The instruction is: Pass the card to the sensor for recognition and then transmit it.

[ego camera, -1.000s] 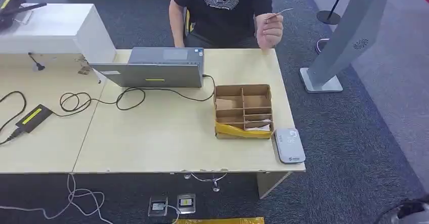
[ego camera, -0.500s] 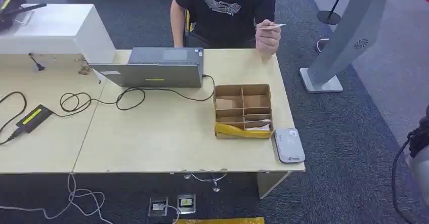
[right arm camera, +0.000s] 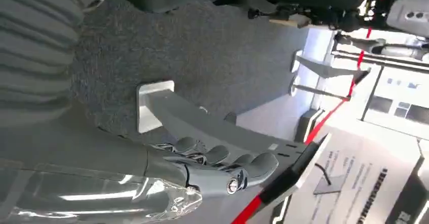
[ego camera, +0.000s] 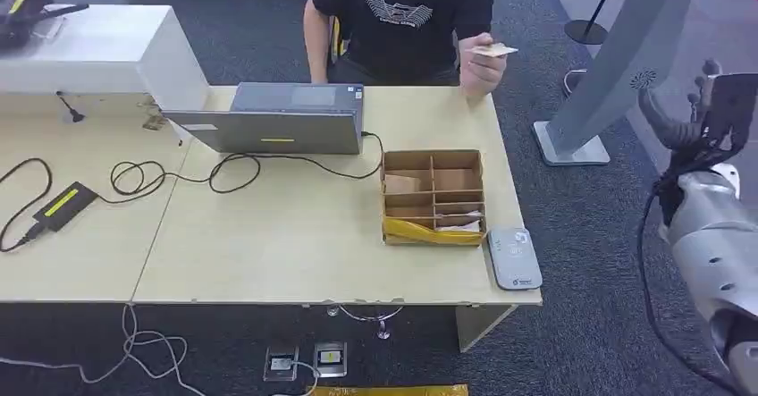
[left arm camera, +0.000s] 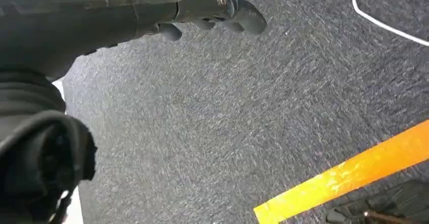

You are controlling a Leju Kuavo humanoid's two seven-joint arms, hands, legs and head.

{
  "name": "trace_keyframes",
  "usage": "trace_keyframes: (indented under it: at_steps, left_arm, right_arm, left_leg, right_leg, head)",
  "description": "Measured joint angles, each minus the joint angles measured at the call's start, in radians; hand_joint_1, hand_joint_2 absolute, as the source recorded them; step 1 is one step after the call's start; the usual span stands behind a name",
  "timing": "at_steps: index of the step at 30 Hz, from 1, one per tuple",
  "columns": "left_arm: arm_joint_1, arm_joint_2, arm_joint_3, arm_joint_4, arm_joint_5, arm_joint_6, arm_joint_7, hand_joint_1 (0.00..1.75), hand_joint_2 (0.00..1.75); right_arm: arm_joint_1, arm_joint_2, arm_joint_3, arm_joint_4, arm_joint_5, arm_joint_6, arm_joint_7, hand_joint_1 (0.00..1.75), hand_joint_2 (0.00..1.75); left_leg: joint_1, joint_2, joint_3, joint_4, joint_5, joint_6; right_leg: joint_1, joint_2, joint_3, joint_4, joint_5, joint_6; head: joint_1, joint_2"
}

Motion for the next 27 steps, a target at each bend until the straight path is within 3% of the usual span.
trace_keyframes:
  at_steps: [3, 7, 12, 14, 15, 16, 17, 18, 19, 21, 23, 27]
  left_arm:
    - [-0.007, 0.003, -0.008, 0.000, -0.007, -0.009, -0.002, 0.00, 0.00]
    - [-0.016, 0.008, -0.015, 0.000, -0.011, -0.011, -0.002, 0.00, 0.00]
    - [-0.015, 0.009, -0.022, 0.000, -0.012, -0.016, -0.005, 0.00, 0.00]
    - [-0.018, 0.010, -0.026, 0.000, -0.014, -0.017, -0.005, 0.00, 0.00]
    - [-0.021, 0.010, -0.029, 0.000, -0.015, -0.017, -0.005, 0.00, 0.00]
    - [-0.022, 0.011, -0.031, 0.000, -0.017, -0.018, -0.005, 0.00, 0.00]
    - [-0.023, 0.013, -0.032, 0.000, -0.026, -0.021, -0.005, 0.00, 0.00]
    - [-0.023, 0.013, -0.035, 0.000, -0.033, -0.026, -0.005, 0.00, 0.00]
    - [-0.023, 0.013, -0.039, 0.000, -0.036, -0.027, -0.003, 0.00, 0.00]
    - [-0.020, 0.018, -0.041, 0.000, -0.038, -0.029, 0.000, 0.00, 0.00]
    - [-0.033, 0.022, -0.046, 0.000, -0.039, -0.030, 0.000, 0.00, 0.00]
    - [-0.058, 0.022, -0.052, 0.000, -0.039, -0.030, 0.000, 0.00, 0.00]
  right_arm:
    - [0.002, 0.079, 0.130, 0.005, 0.002, -0.112, 0.064, 0.00, 1.75]
    - [0.003, 0.157, 0.280, 0.007, 0.004, -0.160, 0.132, 0.00, 1.75]
    - [0.025, 0.217, 0.505, 0.007, 0.003, -0.265, 0.346, 0.00, 1.75]
    - [0.067, 0.227, 0.611, -0.014, -0.039, -0.202, 0.441, 0.00, 1.75]
    - [0.118, 0.230, 0.670, -0.053, -0.096, -0.109, 0.509, 0.00, 1.75]
    - [0.175, 0.222, 0.750, -0.120, -0.215, -0.006, 0.630, 0.00, 1.75]
    - [0.237, 0.195, 0.845, -0.202, -0.366, 0.048, 0.759, 0.00, 1.75]
    - [0.295, 0.157, 0.947, -0.304, -0.500, 0.049, 0.872, 0.00, 1.75]
    - [0.327, 0.127, 1.028, -0.388, -0.574, 0.046, 0.926, 0.00, 1.75]
    - [0.340, 0.083, 1.213, -0.541, -0.635, 0.036, 0.950, 0.00, 1.75]
    - [0.352, 0.076, 1.350, -0.632, -0.650, 0.039, 0.958, 0.00, 1.75]
    - [0.409, 0.053, 1.575, -0.791, -0.663, 0.044, 0.968, 0.00, 1.75]
  left_leg:
    - [0.001, 0.003, 0.002, 0.000, 0.000, -0.001]
    - [0.002, 0.004, 0.002, 0.000, 0.000, -0.001]
    - [0.002, -0.001, 0.014, 0.000, 0.004, -0.002]
    - [0.002, 0.000, 0.018, 0.000, 0.004, -0.002]
    - [0.003, 0.000, 0.022, 0.001, 0.004, -0.002]
    - [0.003, -0.001, 0.026, 0.002, 0.003, 0.000]
    - [0.003, -0.001, 0.024, 0.001, 0.003, 0.001]
    - [-0.001, -0.003, 0.016, 0.001, 0.005, 0.004]
    - [-0.004, -0.001, 0.008, 0.001, 0.006, 0.005]
    - [-0.005, 0.024, -0.002, 0.000, 0.008, 0.002]
    - [-0.004, 0.044, 0.005, 0.000, 0.002, 0.001]
    - [-0.003, 0.030, 0.006, 0.000, 0.008, 0.002]
  right_leg:
    - [0.001, 0.004, -0.001, 0.000, 0.000, 0.000]
    - [0.002, 0.004, -0.001, 0.000, 0.000, 0.000]
    - [0.002, 0.000, -0.004, 0.000, 0.002, -0.001]
    - [0.002, 0.001, -0.003, -0.002, 0.002, -0.001]
    - [0.004, 0.000, 0.001, -0.005, 0.002, -0.001]
    - [0.005, 0.000, 0.002, -0.008, 0.002, 0.000]
    - [0.004, 0.000, 0.002, -0.008, 0.002, 0.000]
    - [-0.001, -0.004, 0.000, -0.007, 0.004, 0.003]
    - [-0.004, -0.002, -0.007, -0.004, 0.008, 0.005]
    - [-0.007, 0.025, -0.021, -0.001, 0.016, 0.003]
    - [-0.005, 0.044, -0.021, -0.002, 0.018, 0.003]
    - [-0.004, 0.028, -0.021, -0.002, 0.019, 0.003]
  head:
    - [0.000, 0.000]
    - [0.000, 0.000]
    - [0.000, 0.000]
    - [-0.001, 0.000]
    - [0.000, 0.000]
    - [0.000, 0.000]
    - [0.000, 0.000]
    - [0.000, 0.000]
    - [0.000, 0.000]
    - [0.001, 0.000]
    - [0.000, 0.000]
    - [0.000, 0.000]
